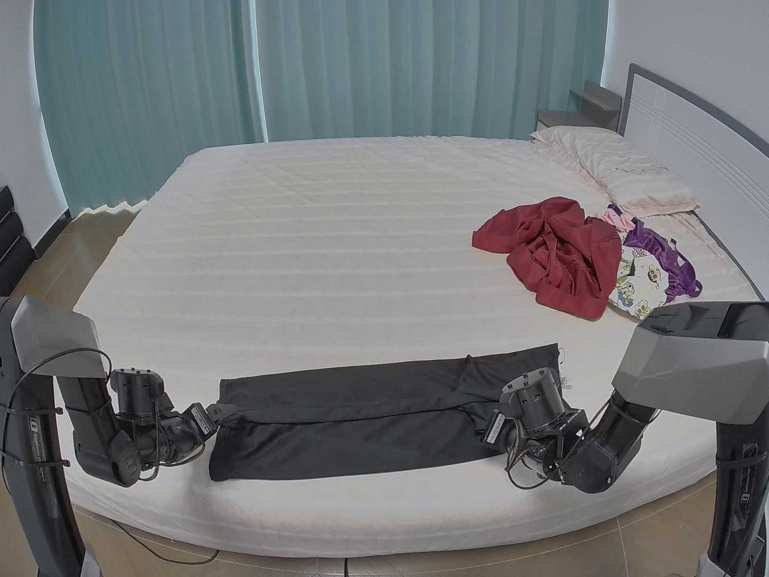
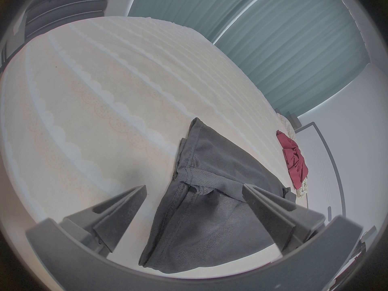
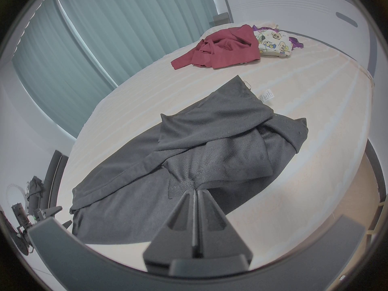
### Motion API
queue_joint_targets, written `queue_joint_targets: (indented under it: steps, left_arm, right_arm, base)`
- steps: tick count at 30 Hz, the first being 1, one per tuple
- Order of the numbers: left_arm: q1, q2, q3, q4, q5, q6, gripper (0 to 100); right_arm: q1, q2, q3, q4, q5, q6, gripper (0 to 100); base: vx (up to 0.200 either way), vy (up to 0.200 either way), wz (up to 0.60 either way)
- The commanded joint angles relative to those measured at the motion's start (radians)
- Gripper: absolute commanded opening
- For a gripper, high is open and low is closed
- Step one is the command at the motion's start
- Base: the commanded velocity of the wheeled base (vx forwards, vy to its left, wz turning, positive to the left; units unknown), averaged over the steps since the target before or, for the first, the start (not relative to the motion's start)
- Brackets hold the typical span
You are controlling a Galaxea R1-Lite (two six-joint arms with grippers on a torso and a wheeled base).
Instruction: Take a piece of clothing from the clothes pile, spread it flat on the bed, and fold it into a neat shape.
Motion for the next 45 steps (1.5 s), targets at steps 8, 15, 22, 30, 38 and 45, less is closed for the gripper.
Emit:
queue_joint_targets:
  steps: [8,15,22,30,38,45]
  left_arm:
    - [0.001,0.002,-0.001,0.000,0.001,0.000,100]
    - [0.001,0.002,-0.001,0.000,0.001,0.000,100]
    - [0.001,0.002,0.000,0.000,-0.001,-0.001,100]
    - [0.001,0.002,-0.001,0.000,-0.001,-0.001,100]
    - [0.001,0.002,0.000,0.000,0.001,-0.001,100]
    - [0.001,0.000,-0.001,0.000,-0.001,-0.001,100]
  right_arm:
    - [-0.001,-0.023,0.025,0.003,0.034,-0.025,0]
    - [-0.001,-0.024,0.028,0.016,0.035,-0.045,100]
    - [-0.022,-0.055,0.042,0.026,0.034,-0.054,100]
    - [-0.114,-0.069,0.039,0.016,0.098,-0.076,100]
    - [-0.065,-0.026,-0.058,0.017,0.116,-0.022,100]
    - [-0.022,0.039,-0.113,0.017,0.116,-0.022,100]
  base:
    - [0.000,0.000,0.00]
    - [0.000,0.000,0.00]
    - [0.000,0.000,0.00]
    - [0.000,0.000,0.00]
    - [0.000,0.000,0.00]
    - [0.000,0.000,0.00]
